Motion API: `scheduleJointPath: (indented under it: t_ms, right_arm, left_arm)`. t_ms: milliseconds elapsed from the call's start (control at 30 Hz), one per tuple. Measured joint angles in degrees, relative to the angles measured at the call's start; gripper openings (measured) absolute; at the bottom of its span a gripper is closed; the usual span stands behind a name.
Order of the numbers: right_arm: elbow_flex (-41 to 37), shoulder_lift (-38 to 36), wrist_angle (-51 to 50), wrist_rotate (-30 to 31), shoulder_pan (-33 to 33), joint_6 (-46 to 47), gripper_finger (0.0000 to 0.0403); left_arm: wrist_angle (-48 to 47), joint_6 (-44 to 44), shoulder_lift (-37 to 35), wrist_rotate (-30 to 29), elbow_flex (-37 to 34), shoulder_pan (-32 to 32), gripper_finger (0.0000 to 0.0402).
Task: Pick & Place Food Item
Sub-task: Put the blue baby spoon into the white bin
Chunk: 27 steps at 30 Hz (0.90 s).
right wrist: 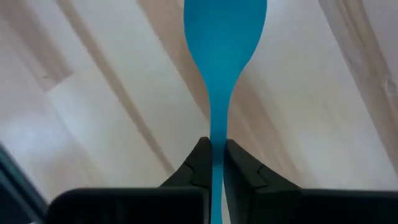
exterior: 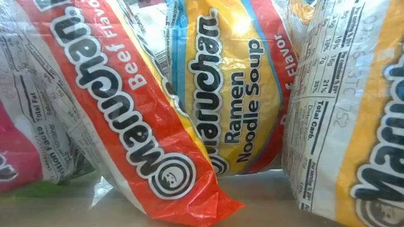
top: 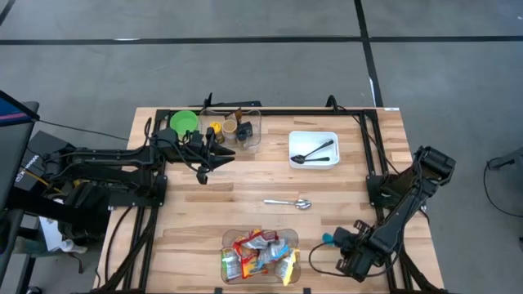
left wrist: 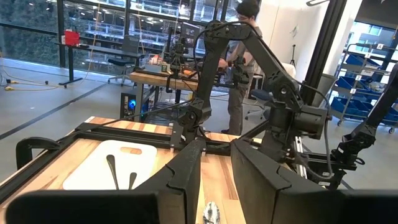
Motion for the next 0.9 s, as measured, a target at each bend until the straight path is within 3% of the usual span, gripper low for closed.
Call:
scheduleJointPath:
  t_ms: [567,900]
  right_arm:
    - [10.3,0.0,-3.6,5.3,-8.2,-20.1,0.0011]
    - [11.8,0.0,-4.0,5.7,-11.8,-24.5,0.0009]
  left_arm:
    - [0.0,0.0,0.0,0.0,0.0,0.0,0.0085]
    - [0.0,0.0,0.0,0.0,0.0,0.0,0.0085]
